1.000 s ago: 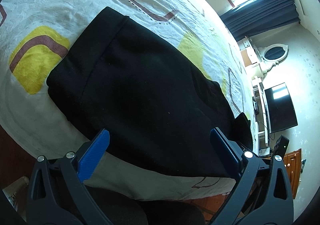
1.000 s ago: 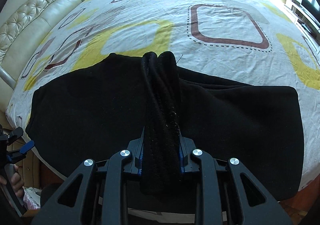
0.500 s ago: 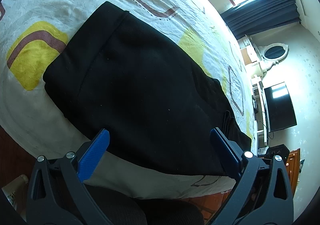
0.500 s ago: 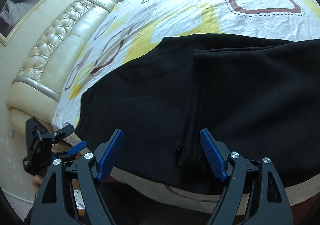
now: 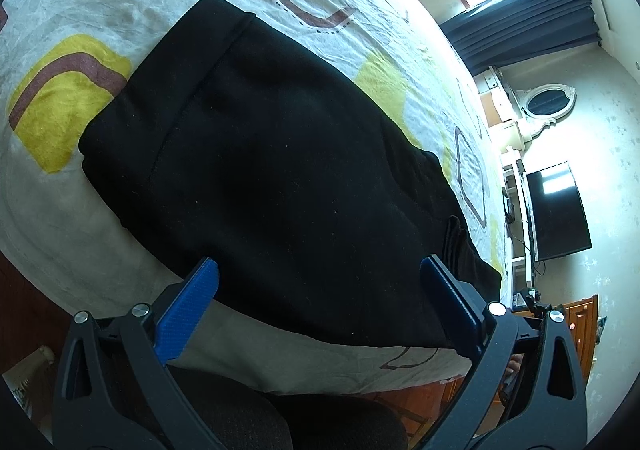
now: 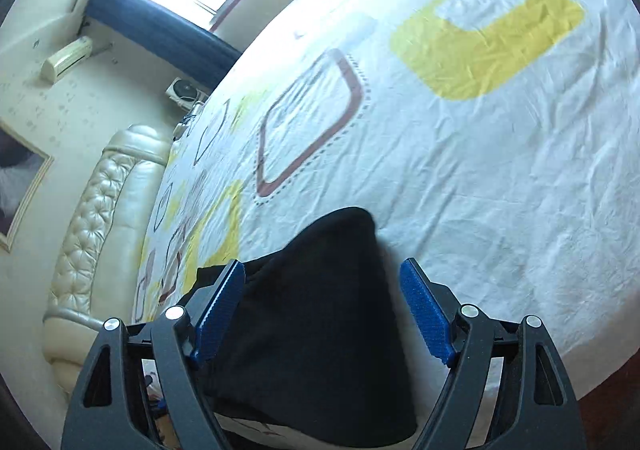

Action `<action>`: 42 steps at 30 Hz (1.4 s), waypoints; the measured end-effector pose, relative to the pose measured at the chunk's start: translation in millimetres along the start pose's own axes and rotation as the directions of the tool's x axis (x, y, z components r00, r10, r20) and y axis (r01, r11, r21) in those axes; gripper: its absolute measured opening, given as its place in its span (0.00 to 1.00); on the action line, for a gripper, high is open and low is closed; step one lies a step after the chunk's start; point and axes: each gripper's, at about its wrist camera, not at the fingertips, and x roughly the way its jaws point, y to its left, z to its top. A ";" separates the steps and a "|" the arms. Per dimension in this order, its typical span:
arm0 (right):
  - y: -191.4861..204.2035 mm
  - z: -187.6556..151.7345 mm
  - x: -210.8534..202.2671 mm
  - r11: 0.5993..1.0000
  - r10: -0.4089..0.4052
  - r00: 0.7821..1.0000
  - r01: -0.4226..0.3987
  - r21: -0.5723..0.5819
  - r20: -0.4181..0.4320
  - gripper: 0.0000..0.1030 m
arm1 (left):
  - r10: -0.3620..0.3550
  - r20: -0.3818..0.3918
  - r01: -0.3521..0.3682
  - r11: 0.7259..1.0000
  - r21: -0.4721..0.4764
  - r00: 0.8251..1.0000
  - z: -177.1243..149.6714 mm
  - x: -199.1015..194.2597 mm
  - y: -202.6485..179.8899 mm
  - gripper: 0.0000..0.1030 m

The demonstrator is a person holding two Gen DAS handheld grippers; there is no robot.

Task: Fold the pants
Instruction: 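Lay the leg ends down with the right gripper and open it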

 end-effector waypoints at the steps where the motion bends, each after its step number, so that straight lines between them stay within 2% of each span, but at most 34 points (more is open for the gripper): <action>1: -12.9 4.0 7.9 0.999 0.035 0.999 -0.034 0.043 -0.019 0.76 | 0.000 -0.001 0.000 1.000 -0.001 1.000 -0.4 0.4 0.3 0.97; 3: -28.0 8.3 25.3 0.989 0.114 0.992 -0.109 0.098 -0.048 0.76 | -0.003 -0.004 0.003 1.000 -0.006 1.000 -1.0 1.0 0.5 0.97; 5: -36.0 11.6 41.4 0.983 0.151 0.985 -0.140 0.118 -0.085 0.76 | -0.005 -0.003 0.005 1.000 -0.009 1.000 -1.5 1.6 1.1 0.97; 6: -36.1 12.5 46.4 0.984 0.151 0.984 -0.141 0.105 -0.092 0.65 | -0.005 -0.002 0.005 1.000 -0.010 1.000 -2.0 1.8 1.3 0.97; 8: -37.0 17.1 53.5 0.983 0.166 0.980 -0.156 0.095 -0.109 0.33 | -0.001 -0.002 0.001 1.000 -0.006 1.000 -2.6 2.7 1.1 0.97; 9: -39.0 16.4 57.3 0.986 0.148 0.982 -0.137 0.100 -0.119 0.27 | 0.002 -0.003 -0.002 1.000 -0.003 1.000 -3.0 3.3 0.6 0.97; 11: -39.6 13.7 60.6 0.991 0.122 0.984 -0.113 0.075 -0.126 0.24 | 0.006 -0.004 -0.006 1.000 0.000 1.000 -3.1 4.9 0.1 0.97; 15: -40.1 12.3 57.9 0.986 0.144 0.982 -0.133 0.096 -0.120 0.26 | 0.014 -0.005 -0.014 1.000 0.009 1.000 -5.2 8.3 -3.2 0.97; 19: -47.7 4.5 46.4 0.965 0.224 0.968 -0.203 0.169 -0.116 0.37 | 0.002 -0.006 -0.002 1.000 -0.002 1.000 -4.4 6.1 -0.5 0.97; 23: -52.7 -21.3 25.9 0.955 0.266 0.952 -0.239 0.178 -0.150 0.46 | -0.003 -0.008 0.003 1.000 -0.010 1.000 -3.6 4.5 0.6 0.97; 26: -53.2 -42.5 17.6 0.961 0.256 0.944 -0.226 0.156 -0.208 0.46 | -0.003 -0.009 0.003 1.000 -0.011 1.000 -3.7 4.4 0.3 0.97; 28: -56.6 -53.7 14.3 0.962 0.256 0.942 -0.227 0.153 -0.215 0.44 | -0.003 -0.010 0.003 1.000 -0.013 1.000 -3.9 4.1 0.7 0.97; 29: -56.7 -57.5 13.4 0.966 0.244 0.945 -0.218 0.137 -0.216 0.33 | -0.003 -0.010 0.003 1.000 -0.012 1.000 -4.2 4.2 0.6 0.97; 30: -56.3 -59.7 14.4 0.974 0.214 0.952 -0.193 0.115 -0.217 0.27 | -0.002 -0.010 0.002 1.000 -0.009 1.000 -3.9 4.3 0.3 0.97; 34: -64.8 -61.9 15.2 0.967 0.234 0.955 -0.209 0.144 -0.184 0.28 | 0.002 -0.010 -0.002 1.000 0.002 1.000 -3.8 3.8 -1.2 0.97; 37: -64.2 -56.5 10.9 0.952 0.279 0.944 -0.249 0.177 -0.173 0.41 | 0.001 -0.014 -0.001 1.000 0.005 1.000 -4.2 3.6 -2.3 0.97; 39: -59.8 -48.1 6.3 0.951 0.284 0.948 -0.259 0.166 -0.146 0.57 | -0.003 -0.012 0.003 1.000 -0.001 1.000 -5.0 3.5 -3.2 0.97; 42: -55.8 -33.8 10.8 0.947 0.291 0.950 -0.269 0.178 -0.117 0.61 | -0.004 -0.014 0.004 1.000 0.005 1.000 -4.6 2.9 -4.0 0.97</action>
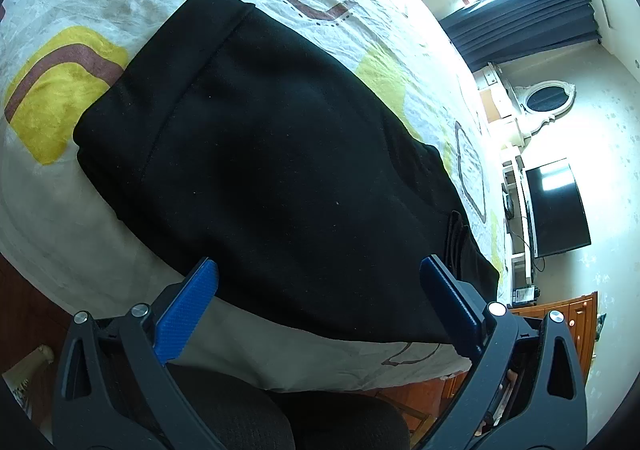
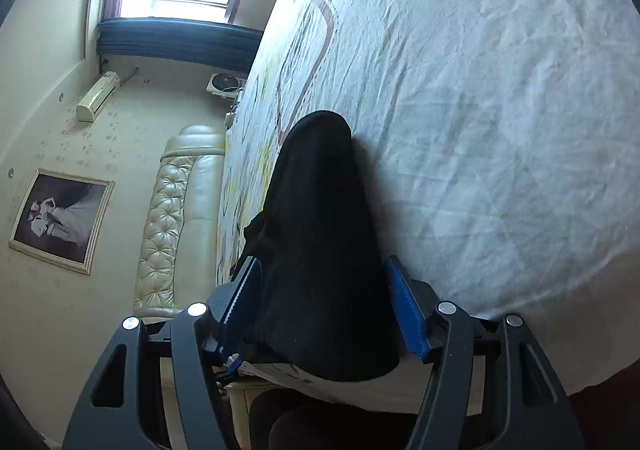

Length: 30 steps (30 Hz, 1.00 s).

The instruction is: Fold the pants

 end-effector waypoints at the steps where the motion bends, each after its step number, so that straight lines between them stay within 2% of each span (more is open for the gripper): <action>1: 0.5 4.7 4.1 1.000 -0.003 1.000 0.003 0.004 0.004 0.61 | 0.000 0.001 0.000 1.000 0.002 1.000 0.0 -0.9 0.6 0.97; 2: 1.1 9.1 9.0 1.000 -0.012 1.000 0.012 0.008 0.008 0.60 | -0.001 0.002 0.001 1.000 0.002 1.000 0.0 -1.6 0.5 0.97; 3: 2.1 12.7 13.3 0.999 -0.031 0.999 0.031 0.005 0.017 0.37 | -0.002 0.001 0.002 1.000 0.002 1.000 -0.1 -1.9 0.6 0.97; 4: 3.2 16.1 18.6 0.997 -0.080 0.997 0.080 -0.010 0.012 0.30 | -0.003 0.001 0.003 1.000 0.002 1.000 -0.1 -1.9 0.6 0.97; 5: 1.1 17.1 22.9 0.993 -0.120 0.993 0.120 -0.013 0.003 0.26 | -0.003 0.001 0.003 1.000 0.003 1.000 0.0 -2.1 0.0 0.97; 8: -3.0 15.4 23.0 0.992 -0.129 0.992 0.129 -0.001 0.010 0.25 | -0.009 -0.001 0.009 1.000 0.008 1.000 0.9 -3.4 -0.6 0.97; 10: 5.3 11.4 18.1 0.988 -0.150 0.988 0.150 -0.025 0.029 0.32 | -0.016 -0.002 0.016 1.000 0.015 1.000 2.0 -6.3 -1.7 0.97; 11: 13.5 7.9 17.2 0.985 -0.169 0.985 0.170 -0.035 0.047 0.45 | -0.021 -0.001 0.021 1.000 0.021 1.000 2.5 -9.4 -3.6 0.97; 12: 19.6 4.2 12.7 0.980 -0.191 0.979 0.194 -0.038 0.077 0.66 | -0.030 0.002 0.030 0.999 0.028 1.000 2.5 -14.3 -4.1 0.97; 13: 26.0 0.3 7.8 0.976 -0.208 0.971 0.214 -0.035 0.118 0.71 | -0.042 0.010 0.042 0.998 0.036 0.999 3.5 -20.7 -5.7 0.97; 17: 51.3 -16.5 -7.5 0.963 -0.249 0.945 0.265 -0.050 0.212 0.71 | -0.114 0.082 0.106 0.989 0.098 0.990 18.1 -58.1 -5.0 0.97; 20: 75.9 -34.9 -6.3 0.953 -0.255 0.933 0.287 -0.098 0.252 0.71 | -0.195 0.084 0.188 0.978 0.085 0.977 35.1 -75.7 18.6 0.97; 23: 96.1 -54.9 4.2 0.945 -0.240 0.940 0.283 -0.164 0.241 0.71 | -0.211 0.106 0.214 0.977 -0.019 0.972 51.3 -81.7 59.9 0.97; 26: 120.9 -77.2 27.5 0.929 -0.222 0.956 0.267 -0.257 0.189 0.71 | -0.233 0.107 0.245 0.962 -0.116 0.966 62.3 -75.3 94.5 0.97; 28: 135.5 -90.7 44.3 0.912 -0.221 0.963 0.261 -0.316 0.155 0.71 | -0.248 0.091 0.258 0.959 -0.117 0.964 68.0 -66.7 105.2 0.97; 30: 144.6 -101.3 58.8 0.899 -0.218 0.969 0.245 -0.364 0.113 0.71 | -0.232 0.077 0.238 0.966 -0.095 0.970 75.9 -56.9 106.7 0.97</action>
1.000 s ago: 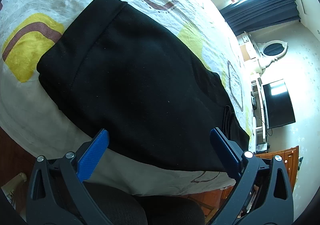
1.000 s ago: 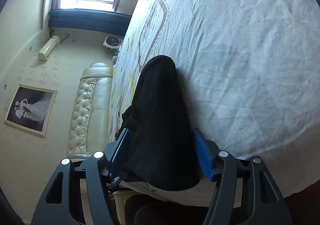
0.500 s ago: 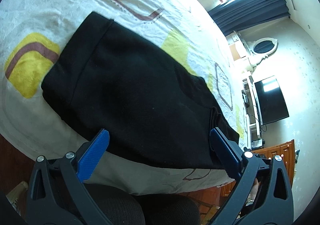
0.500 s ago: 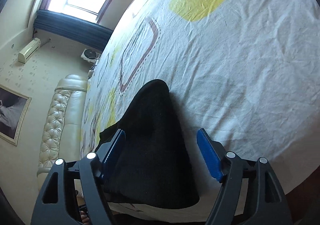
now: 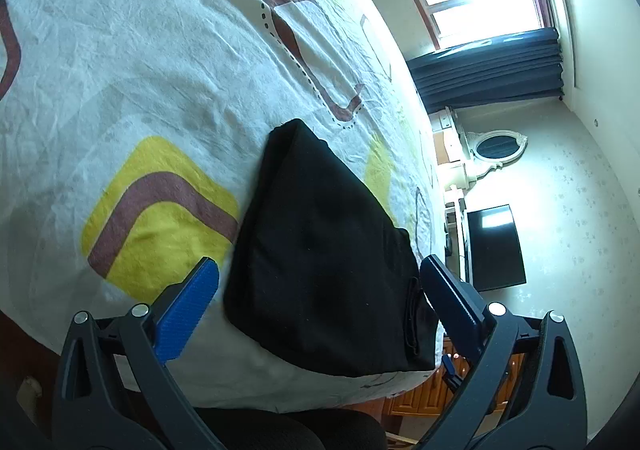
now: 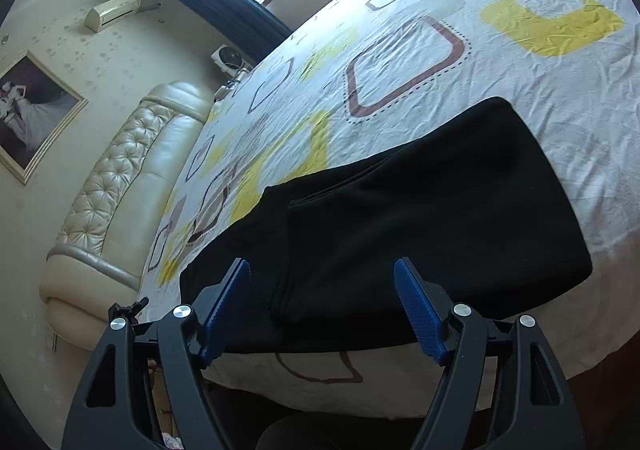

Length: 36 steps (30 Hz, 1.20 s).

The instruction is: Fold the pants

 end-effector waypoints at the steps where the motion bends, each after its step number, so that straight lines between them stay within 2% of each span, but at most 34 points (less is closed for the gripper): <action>1: 5.4 -2.7 3.6 1.000 0.004 1.000 -0.004 -0.018 -0.012 0.71 | 0.003 -0.004 -0.003 1.000 0.012 1.000 3.3 4.1 2.2 0.97; 5: 11.8 -13.9 15.6 0.999 0.002 0.999 -0.005 -0.047 -0.054 0.71 | -0.013 -0.105 0.019 0.998 0.055 0.994 13.5 32.1 4.2 0.97; 8: 9.3 -18.8 23.7 1.000 0.016 0.996 -0.018 -0.021 -0.090 0.71 | -0.016 -0.156 0.038 0.990 0.139 0.988 13.3 43.2 -1.1 0.97; 9: 10.1 -21.5 26.1 1.000 0.017 0.995 -0.019 -0.018 -0.103 0.71 | -0.048 -0.172 0.071 0.989 0.131 0.984 14.3 43.4 -0.4 0.97; 11: 9.3 -24.4 32.0 0.999 0.027 0.991 -0.029 -0.013 -0.130 0.71 | -0.153 -0.229 0.178 0.980 0.093 0.961 13.2 45.4 1.5 0.97; 12: 8.8 -26.2 34.5 0.999 0.034 0.990 -0.035 -0.007 -0.140 0.71 | -0.186 -0.249 0.213 0.973 0.085 0.950 11.8 47.3 1.0 0.97; 13: 8.7 -27.6 37.0 0.999 0.041 0.988 -0.041 0.002 -0.148 0.71 | -0.184 -0.262 0.215 0.972 0.095 0.947 10.1 49.7 -1.0 0.97; 15: 9.4 -30.3 41.2 0.999 0.052 0.985 -0.051 0.009 -0.163 0.71 | -0.157 -0.275 0.191 0.976 0.101 0.948 10.7 56.8 -1.2 0.97; 20: 11.8 -36.6 46.2 0.998 0.055 0.981 -0.055 0.005 -0.187 0.71 | -0.201 -0.244 0.199 0.979 -0.034 0.949 24.1 59.7 9.4 0.97; 22: 10.5 -37.7 48.0 0.998 0.058 0.979 -0.056 0.017 -0.195 0.71 | -0.174 -0.252 0.176 0.984 -0.017 0.952 22.7 62.7 3.8 0.97; 25: 9.6 -39.1 49.2 0.998 0.064 0.978 -0.059 0.031 -0.199 0.71 | -0.067 -0.279 0.089 0.994 0.065 0.958 14.6 69.8 -6.9 0.97; 27: 11.2 -41.7 49.3 0.998 0.063 0.977 -0.059 0.029 -0.202 0.72 | -0.026 -0.260 0.054 0.993 0.102 0.965 10.3 71.5 -11.1 0.97; 29: 13.8 -44.2 50.7 0.997 0.071 0.974 -0.068 0.022 -0.215 0.72 | 0.003 -0.272 0.042 0.986 0.161 0.962 7.9 73.5 -14.7 0.97; 32: 17.8 -46.4 53.5 0.998 0.069 0.971 -0.069 0.007 -0.230 0.71 | -0.013 -0.282 0.062 0.984 0.165 0.959 10.8 72.6 -13.1 0.97; 34: 19.1 -46.3 54.8 0.997 0.071 0.969 -0.071 0.007 -0.238 0.72 | -0.038 -0.287 0.077 0.989 0.126 0.957 15.5 70.8 -9.1 0.97; 35: 20.1 -47.1 55.2 0.998 0.070 0.969 -0.070 0.008 -0.238 0.72 | -0.049 -0.281 0.080 0.992 0.100 0.959 16.7 68.3 -5.9 0.94; 36: 20.3 -47.0 55.0 0.998 0.070 0.969 -0.070 0.010 -0.238 0.72 | -0.045 -0.271 0.070 0.994 0.084 0.962 17.7 66.7 -3.9 0.85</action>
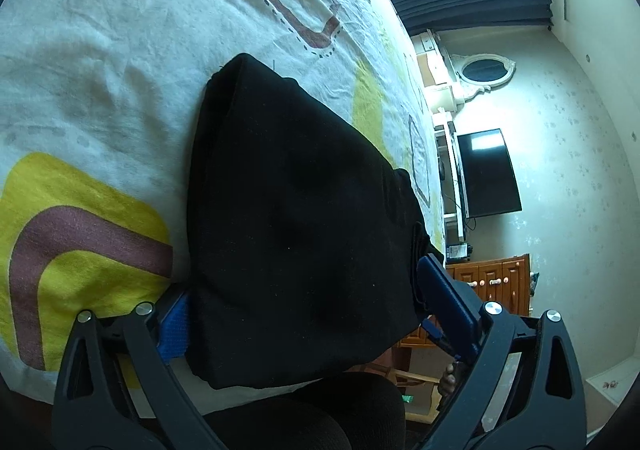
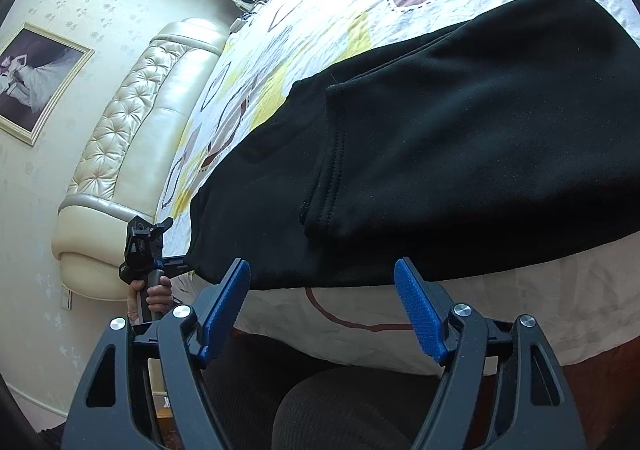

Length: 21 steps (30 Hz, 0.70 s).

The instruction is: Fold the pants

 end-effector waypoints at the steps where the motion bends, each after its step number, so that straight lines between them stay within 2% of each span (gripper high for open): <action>1: -0.3 0.2 -0.3 1.000 0.000 1.000 0.000 0.001 0.001 0.72 | 0.014 0.002 -0.014 1.000 -0.006 1.000 -1.5 -0.6 1.4 0.72; 2: -0.6 0.5 -0.7 1.000 -0.002 1.000 0.002 0.001 0.003 0.72 | 0.042 -0.013 -0.042 0.999 -0.006 0.999 -2.5 0.8 4.2 0.36; 3: -1.0 1.5 -1.8 1.000 -0.002 1.000 0.002 0.001 0.005 0.72 | 0.077 -0.028 -0.077 0.997 -0.008 0.997 -4.4 2.2 8.8 0.14; 6: -0.3 2.2 -2.0 1.000 -0.006 1.000 0.005 0.001 0.008 0.72 | 0.044 -0.003 -0.044 0.999 -0.030 0.999 -7.4 -1.2 13.3 0.14; 10: 0.3 2.5 -4.9 1.000 -0.006 1.000 0.006 -0.001 0.023 0.72 | 0.027 0.050 -0.029 0.998 0.055 0.998 -8.0 -15.6 -19.7 0.13; 13: 0.8 4.0 -8.8 1.000 -0.002 0.999 0.002 -0.003 0.037 0.72 | 0.005 0.059 -0.015 0.986 0.166 0.998 -9.8 -21.4 -68.1 0.13; 16: 2.2 5.6 -16.1 1.000 0.004 0.998 -0.004 -0.006 0.063 0.72 | 0.002 0.049 -0.016 0.958 0.287 0.999 -17.1 -15.3 -127.3 0.13; 21: -3.2 13.1 -38.9 1.000 0.017 0.991 -0.020 0.019 0.132 0.72 | -0.038 -0.019 0.043 0.909 0.414 0.999 -36.6 29.2 -225.1 0.13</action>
